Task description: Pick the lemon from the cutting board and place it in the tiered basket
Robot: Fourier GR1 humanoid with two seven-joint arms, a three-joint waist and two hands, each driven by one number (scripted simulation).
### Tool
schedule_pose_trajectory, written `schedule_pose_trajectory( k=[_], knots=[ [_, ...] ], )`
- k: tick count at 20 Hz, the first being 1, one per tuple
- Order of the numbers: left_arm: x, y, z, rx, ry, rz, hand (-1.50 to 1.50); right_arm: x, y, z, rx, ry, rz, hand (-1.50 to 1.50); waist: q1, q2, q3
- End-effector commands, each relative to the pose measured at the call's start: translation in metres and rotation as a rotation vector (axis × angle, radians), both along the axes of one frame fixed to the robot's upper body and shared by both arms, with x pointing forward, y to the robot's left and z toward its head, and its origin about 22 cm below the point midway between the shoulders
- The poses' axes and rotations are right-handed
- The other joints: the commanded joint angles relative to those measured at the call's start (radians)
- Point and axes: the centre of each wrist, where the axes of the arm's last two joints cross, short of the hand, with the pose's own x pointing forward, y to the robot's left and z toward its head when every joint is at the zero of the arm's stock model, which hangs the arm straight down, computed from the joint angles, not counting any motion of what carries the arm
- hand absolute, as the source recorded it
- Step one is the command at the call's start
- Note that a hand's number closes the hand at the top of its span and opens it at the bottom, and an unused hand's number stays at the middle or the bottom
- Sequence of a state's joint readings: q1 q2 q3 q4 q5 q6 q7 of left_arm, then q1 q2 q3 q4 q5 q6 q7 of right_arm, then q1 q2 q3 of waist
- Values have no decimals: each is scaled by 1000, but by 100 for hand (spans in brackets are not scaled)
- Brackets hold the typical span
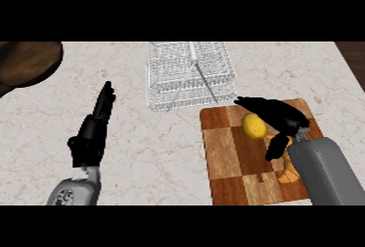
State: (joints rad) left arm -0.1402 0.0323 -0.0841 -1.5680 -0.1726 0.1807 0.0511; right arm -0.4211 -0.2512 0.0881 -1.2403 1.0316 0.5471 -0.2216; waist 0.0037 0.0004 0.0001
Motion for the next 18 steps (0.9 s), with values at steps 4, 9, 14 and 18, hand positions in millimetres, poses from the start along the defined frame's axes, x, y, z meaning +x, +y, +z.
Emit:
schedule_pose_trajectory(
  k=[4, 9, 14, 18],
  knots=[
    [-4, 8, 11, -6, 4, -6, 0, -9, 10, -15, 40, -131, -14, 150, 0, -1, 0],
    [-4, 1, -16, -6, -7, 15, 0, 1, 6, -22, -6, -277, 49, 150, 1, 1, 0],
    [0, -10, -4, -17, 13, -35, 0, -21, 135, -16, -290, -222, -112, 150, 23, -6, -5],
    [5, -15, 3, -8, 1, -67, 0, -30, 159, -20, -482, -181, -226, 150, 69, -2, -3]
  ],
)
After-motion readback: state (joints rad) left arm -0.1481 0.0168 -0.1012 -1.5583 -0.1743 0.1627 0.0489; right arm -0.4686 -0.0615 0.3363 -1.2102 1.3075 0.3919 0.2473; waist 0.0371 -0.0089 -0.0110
